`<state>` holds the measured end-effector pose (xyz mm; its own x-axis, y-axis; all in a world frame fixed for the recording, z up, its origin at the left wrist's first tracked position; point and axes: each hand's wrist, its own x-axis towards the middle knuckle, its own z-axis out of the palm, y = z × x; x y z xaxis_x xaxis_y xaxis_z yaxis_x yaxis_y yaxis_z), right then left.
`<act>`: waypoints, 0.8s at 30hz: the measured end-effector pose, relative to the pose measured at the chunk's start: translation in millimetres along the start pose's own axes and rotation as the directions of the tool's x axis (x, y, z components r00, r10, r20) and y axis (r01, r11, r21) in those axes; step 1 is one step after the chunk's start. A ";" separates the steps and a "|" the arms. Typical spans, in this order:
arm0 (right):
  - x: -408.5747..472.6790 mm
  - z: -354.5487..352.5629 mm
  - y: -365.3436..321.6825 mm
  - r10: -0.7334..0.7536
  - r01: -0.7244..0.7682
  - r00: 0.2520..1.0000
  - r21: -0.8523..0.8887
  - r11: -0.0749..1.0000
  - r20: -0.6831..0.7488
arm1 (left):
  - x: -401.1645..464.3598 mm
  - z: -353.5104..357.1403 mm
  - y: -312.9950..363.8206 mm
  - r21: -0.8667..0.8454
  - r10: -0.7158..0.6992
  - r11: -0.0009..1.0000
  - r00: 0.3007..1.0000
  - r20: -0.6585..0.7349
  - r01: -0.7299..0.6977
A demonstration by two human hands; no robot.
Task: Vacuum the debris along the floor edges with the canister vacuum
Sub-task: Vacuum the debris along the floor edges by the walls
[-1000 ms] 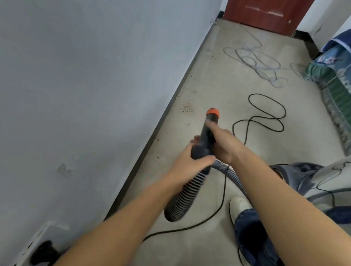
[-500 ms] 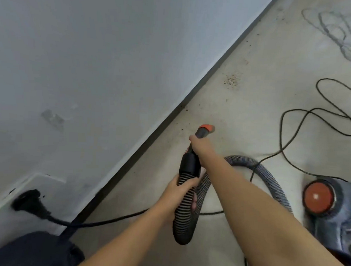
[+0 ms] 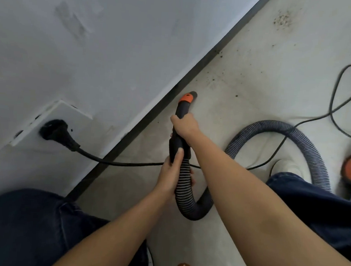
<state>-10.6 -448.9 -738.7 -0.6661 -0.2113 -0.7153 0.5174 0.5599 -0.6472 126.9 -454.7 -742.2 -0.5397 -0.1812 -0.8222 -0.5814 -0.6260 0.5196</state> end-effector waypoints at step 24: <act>-23.4 -5.3 29.9 0.020 0.002 0.944 -0.065 0.998 0.328 | -34.3 28.6 -23.5 0.111 0.047 0.993 0.984 -0.170 -0.028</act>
<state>17.6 -423.0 -739.9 -0.4427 -0.4515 -0.7747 0.4797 0.6107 -0.6300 141.6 -412.1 -719.6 -0.4547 -0.3370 -0.8244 -0.6303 -0.5322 0.5652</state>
